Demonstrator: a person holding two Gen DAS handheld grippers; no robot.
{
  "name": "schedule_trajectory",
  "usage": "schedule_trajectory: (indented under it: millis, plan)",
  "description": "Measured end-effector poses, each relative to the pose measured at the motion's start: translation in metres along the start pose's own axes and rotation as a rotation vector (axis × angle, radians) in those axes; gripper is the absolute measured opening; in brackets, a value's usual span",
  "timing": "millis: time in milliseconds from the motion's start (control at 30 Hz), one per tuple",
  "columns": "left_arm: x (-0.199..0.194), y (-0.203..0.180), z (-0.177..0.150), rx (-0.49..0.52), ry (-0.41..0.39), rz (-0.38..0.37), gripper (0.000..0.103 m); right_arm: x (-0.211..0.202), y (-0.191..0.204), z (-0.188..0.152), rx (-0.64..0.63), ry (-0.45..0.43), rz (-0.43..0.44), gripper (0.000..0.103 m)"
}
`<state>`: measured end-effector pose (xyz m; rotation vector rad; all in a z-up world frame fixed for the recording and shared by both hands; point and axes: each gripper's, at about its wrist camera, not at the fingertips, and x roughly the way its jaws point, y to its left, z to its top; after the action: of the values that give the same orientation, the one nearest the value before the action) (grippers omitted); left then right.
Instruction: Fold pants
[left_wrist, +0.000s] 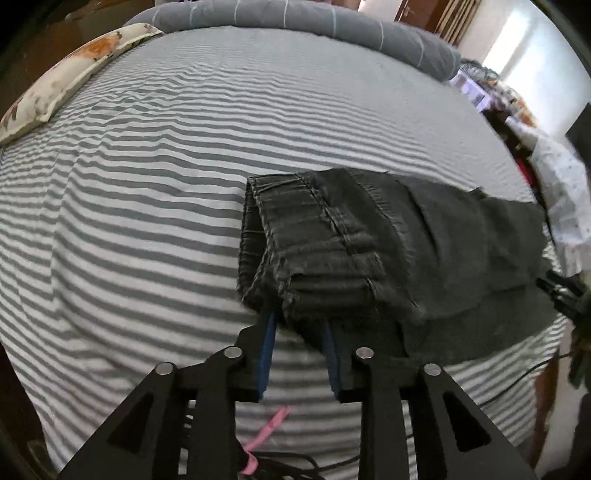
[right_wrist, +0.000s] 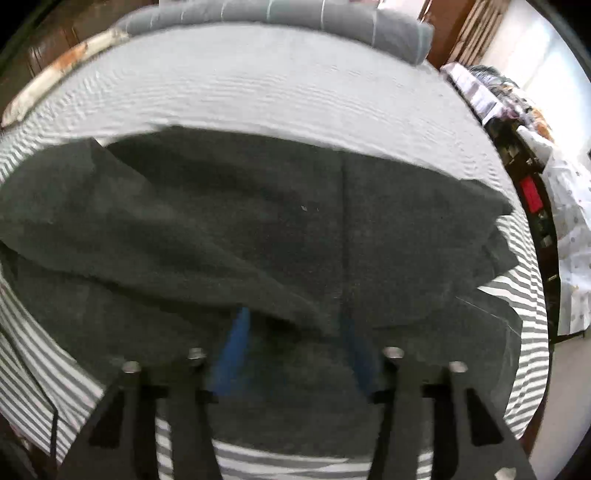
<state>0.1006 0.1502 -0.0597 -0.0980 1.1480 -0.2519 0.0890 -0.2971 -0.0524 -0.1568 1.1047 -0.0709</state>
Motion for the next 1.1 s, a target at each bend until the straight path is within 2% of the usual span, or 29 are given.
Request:
schedule_trajectory:
  millis: [67, 133, 267, 367, 500, 600, 867, 1000, 1100]
  plan:
    - [-0.017, 0.007, -0.010, -0.053, -0.017, -0.066, 0.043, -0.014, 0.002, -0.009, 0.045, -0.012, 0.040, 0.053]
    - [-0.026, 0.017, -0.020, -0.143, -0.015, -0.191, 0.050, -0.023, 0.004, -0.022, 0.099, -0.029, 0.089, 0.053]
    - [-0.018, 0.032, -0.029, -0.359, 0.019, -0.420, 0.052, -0.029, 0.004, -0.044, 0.238, -0.053, 0.227, 0.053]
    - [-0.002, 0.040, -0.031, -0.525, 0.037, -0.500, 0.052, -0.024, 0.003, -0.061, 0.373, -0.068, 0.333, 0.053]
    - [0.006, 0.037, -0.021, -0.568, -0.001, -0.482, 0.052, -0.016, 0.009, -0.072, 0.461, -0.080, 0.371, 0.053]
    - [0.015, 0.032, -0.014, -0.586, -0.002, -0.475, 0.052, -0.004, 0.006, -0.071, 0.527, -0.103, 0.398, 0.053]
    - [0.038, 0.034, -0.007, -0.657, 0.000, -0.440, 0.051, 0.029, -0.024, -0.067, 0.770, -0.157, 0.429, 0.054]
    - [0.037, 0.036, -0.004, -0.636, -0.030, -0.402, 0.031, 0.047, -0.046, -0.065, 0.841, -0.169, 0.406, 0.047]
    - [0.035, 0.041, -0.003, -0.639, -0.040, -0.402, 0.027, 0.057, -0.062, -0.057, 0.878, -0.187, 0.401, 0.040]
